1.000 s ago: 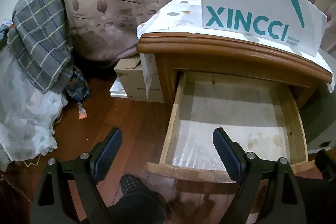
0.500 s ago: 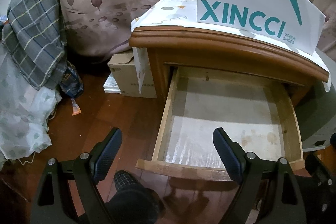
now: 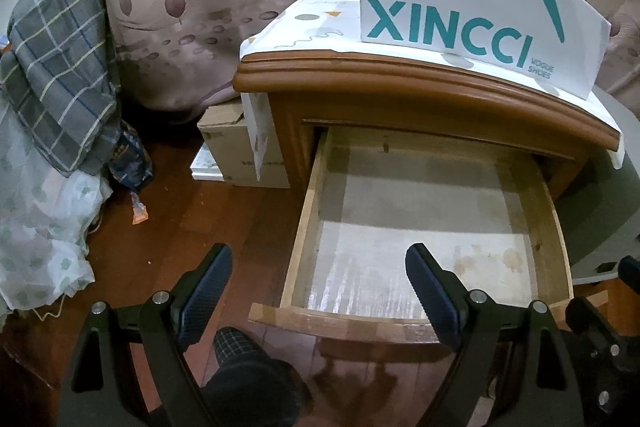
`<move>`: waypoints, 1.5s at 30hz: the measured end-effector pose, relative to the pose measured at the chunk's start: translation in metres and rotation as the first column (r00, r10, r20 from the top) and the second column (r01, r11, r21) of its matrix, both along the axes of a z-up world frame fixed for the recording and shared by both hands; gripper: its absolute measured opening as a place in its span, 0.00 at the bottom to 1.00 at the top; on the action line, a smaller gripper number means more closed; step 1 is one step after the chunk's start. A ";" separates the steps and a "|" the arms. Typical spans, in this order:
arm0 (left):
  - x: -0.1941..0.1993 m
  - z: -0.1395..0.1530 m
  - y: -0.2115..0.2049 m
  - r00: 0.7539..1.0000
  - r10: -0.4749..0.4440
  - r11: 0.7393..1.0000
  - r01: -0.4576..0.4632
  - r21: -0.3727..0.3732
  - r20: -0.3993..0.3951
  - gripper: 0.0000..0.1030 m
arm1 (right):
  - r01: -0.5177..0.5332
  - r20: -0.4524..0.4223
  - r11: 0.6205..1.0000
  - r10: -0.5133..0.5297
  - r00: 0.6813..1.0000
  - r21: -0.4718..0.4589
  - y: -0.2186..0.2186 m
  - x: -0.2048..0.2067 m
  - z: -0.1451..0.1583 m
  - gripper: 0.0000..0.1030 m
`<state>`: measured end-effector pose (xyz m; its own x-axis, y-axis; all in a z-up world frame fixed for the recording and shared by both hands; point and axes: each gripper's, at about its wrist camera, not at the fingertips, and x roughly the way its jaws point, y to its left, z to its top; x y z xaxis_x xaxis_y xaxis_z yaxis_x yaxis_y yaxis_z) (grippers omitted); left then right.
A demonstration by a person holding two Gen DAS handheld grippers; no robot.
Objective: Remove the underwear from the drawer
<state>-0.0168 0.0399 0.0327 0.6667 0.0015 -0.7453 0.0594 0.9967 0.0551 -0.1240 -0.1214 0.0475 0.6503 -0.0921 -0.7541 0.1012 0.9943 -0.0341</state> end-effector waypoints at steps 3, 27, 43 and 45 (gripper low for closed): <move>0.000 0.000 -0.001 1.000 -0.001 1.000 0.001 -0.003 0.000 0.84 | 0.000 0.002 1.000 0.000 1.000 -0.003 0.000 -0.001 0.000 0.81; 0.000 -0.001 -0.004 1.000 -0.012 1.000 0.012 -0.009 -0.010 0.84 | 0.003 -0.013 1.000 -0.003 1.000 0.002 0.001 -0.003 -0.008 0.81; 0.002 -0.001 -0.005 1.000 -0.014 0.999 0.013 -0.029 -0.022 0.84 | -0.002 -0.022 1.000 0.002 1.000 0.002 0.004 -0.003 -0.011 0.81; 0.001 -0.001 -0.004 1.000 -0.016 1.000 0.015 -0.027 -0.022 0.84 | -0.001 -0.023 1.000 0.001 1.000 0.002 0.004 -0.003 -0.011 0.81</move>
<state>-0.0155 0.0355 0.0317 0.6496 -0.0286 -0.7597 0.0758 0.9968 0.0272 -0.1274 -0.1179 0.0363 0.6331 -0.0898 -0.7689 0.0998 0.9944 -0.0340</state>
